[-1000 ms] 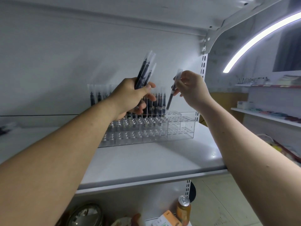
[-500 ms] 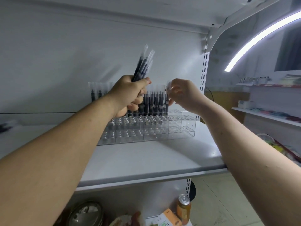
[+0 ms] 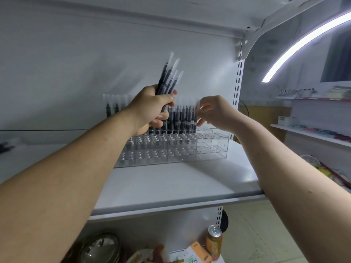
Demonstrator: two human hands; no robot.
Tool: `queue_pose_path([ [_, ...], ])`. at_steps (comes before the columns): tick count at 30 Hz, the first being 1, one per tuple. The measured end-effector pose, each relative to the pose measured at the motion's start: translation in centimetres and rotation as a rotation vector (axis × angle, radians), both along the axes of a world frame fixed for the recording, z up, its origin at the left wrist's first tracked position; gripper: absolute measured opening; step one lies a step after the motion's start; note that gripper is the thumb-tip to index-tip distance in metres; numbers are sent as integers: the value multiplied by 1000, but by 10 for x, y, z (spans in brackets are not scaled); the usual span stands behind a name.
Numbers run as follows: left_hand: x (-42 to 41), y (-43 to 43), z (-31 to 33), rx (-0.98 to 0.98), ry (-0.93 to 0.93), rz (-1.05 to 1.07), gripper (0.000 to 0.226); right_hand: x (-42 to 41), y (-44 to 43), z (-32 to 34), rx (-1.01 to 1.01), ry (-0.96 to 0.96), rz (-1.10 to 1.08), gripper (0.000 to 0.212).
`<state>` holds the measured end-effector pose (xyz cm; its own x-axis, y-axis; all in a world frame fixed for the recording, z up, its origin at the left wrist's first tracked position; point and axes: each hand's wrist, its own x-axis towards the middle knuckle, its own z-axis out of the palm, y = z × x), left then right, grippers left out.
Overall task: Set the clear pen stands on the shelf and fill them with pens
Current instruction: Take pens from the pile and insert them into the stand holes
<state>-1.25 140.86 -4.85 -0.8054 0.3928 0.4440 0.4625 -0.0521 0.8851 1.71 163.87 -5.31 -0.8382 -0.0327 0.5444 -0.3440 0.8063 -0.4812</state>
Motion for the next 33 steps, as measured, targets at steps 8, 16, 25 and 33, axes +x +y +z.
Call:
queue_pose_path([
  [8,9,1,-2,-142,127,-33,21,2,6,7,-45,186,1,28],
  [16,18,5,-2,-139,103,-143,28,7,-4,12,-492,111,452,8],
  [25,17,4,-2,-180,76,-99,28,4,2,22,-858,242,459,16],
  [33,4,2,-4,-79,156,86,33,-9,16,15,-354,400,-37,12],
])
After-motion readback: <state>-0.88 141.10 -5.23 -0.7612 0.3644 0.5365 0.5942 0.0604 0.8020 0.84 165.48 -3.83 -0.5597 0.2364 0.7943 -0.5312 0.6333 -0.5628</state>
